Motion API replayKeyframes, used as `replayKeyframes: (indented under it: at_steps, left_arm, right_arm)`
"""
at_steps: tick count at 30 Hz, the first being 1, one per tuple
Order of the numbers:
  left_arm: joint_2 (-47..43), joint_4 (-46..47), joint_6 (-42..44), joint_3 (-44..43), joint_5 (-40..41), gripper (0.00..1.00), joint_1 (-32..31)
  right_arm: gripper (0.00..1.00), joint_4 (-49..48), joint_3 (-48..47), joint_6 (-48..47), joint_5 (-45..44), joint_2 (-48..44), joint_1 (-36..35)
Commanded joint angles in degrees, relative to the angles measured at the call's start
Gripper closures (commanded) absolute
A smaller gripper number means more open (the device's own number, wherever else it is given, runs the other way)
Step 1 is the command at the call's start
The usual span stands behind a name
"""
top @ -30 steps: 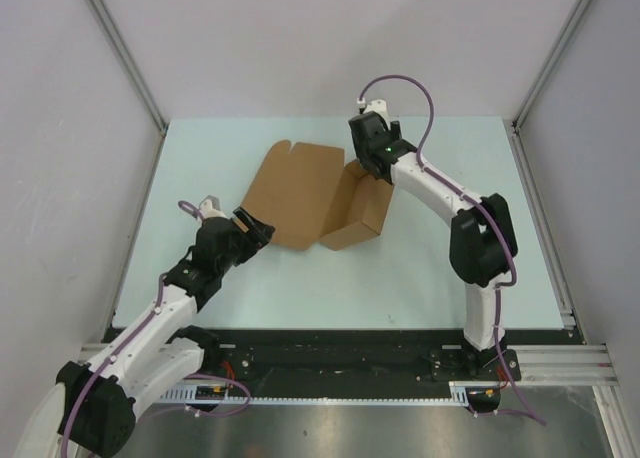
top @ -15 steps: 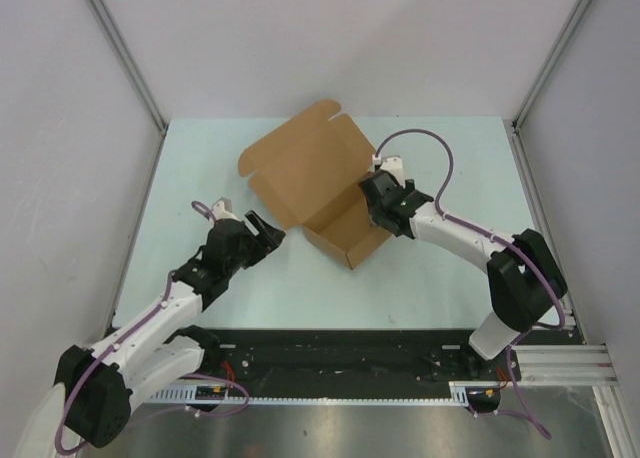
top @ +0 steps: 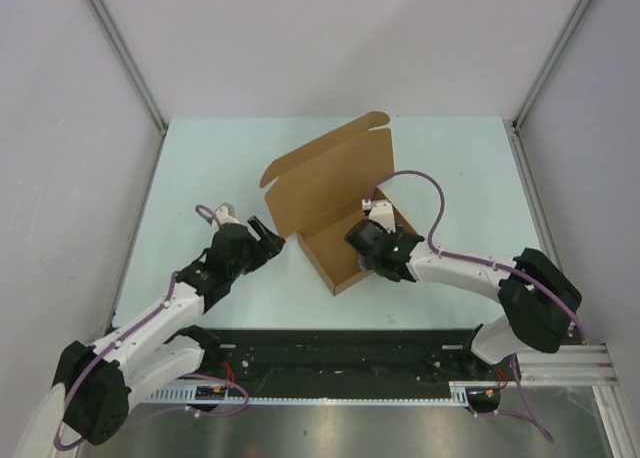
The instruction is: Fold the paper box
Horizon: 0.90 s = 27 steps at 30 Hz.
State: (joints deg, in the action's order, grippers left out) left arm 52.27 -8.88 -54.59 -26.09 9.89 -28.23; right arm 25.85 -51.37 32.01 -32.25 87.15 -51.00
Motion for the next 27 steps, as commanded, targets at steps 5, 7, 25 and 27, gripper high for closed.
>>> replayKeyframes:
  at_steps: [5,7,25,27]
  left_arm:
    - [-2.1,-1.7,-1.5,0.0,5.8,0.21,-6.7]
    - [-2.9,-1.7,-2.5,0.0,6.5,0.21,-8.8]
    - [14.0,1.4,-2.6,-7.0,13.0,0.19,-16.2]
    - [15.0,2.2,-1.8,-7.3,13.2,0.19,-16.2]
  right_arm:
    - [0.27,3.6,-0.3,3.9,-9.4,-14.2,-4.6]
    - [0.26,4.1,-0.3,0.6,-12.0,-18.5,-4.2]
    - [0.24,-22.2,-2.8,-26.9,1.9,-3.4,16.5]
    - [0.24,-22.3,-3.9,-26.8,4.1,-0.2,17.3]
